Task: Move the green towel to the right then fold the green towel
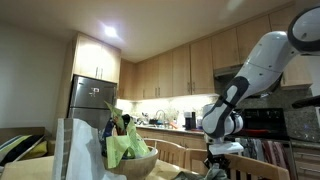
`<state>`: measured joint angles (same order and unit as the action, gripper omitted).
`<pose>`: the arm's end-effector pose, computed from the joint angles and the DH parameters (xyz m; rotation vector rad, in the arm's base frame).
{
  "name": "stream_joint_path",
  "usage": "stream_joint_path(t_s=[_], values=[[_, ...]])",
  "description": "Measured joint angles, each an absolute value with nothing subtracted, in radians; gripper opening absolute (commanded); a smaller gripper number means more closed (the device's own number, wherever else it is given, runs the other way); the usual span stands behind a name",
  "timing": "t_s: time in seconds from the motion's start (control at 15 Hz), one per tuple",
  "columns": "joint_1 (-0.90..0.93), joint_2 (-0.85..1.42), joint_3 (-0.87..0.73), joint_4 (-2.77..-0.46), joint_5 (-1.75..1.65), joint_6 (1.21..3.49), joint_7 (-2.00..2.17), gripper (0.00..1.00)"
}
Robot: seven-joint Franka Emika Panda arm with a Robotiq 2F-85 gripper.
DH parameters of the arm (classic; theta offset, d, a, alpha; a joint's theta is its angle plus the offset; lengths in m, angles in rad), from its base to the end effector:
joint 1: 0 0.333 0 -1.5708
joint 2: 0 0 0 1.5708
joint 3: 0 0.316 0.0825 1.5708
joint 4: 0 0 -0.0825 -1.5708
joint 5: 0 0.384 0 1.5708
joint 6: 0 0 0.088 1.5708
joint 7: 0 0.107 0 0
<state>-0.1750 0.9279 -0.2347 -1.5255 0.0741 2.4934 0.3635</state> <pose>0.6573 -0.2584 0.1221 2.8011 -1.0762 0.0929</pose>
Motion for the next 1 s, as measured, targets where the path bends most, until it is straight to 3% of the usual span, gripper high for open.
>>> stream_joint_path(t_s=[0.53, 1.0], values=[[-0.105, 0.902, -0.246, -1.544, 0.062, 2.523, 0.374, 0.99], [0.079, 0.811, -0.37, -1.655, -0.035, 2.628, 0.511, 1.0]])
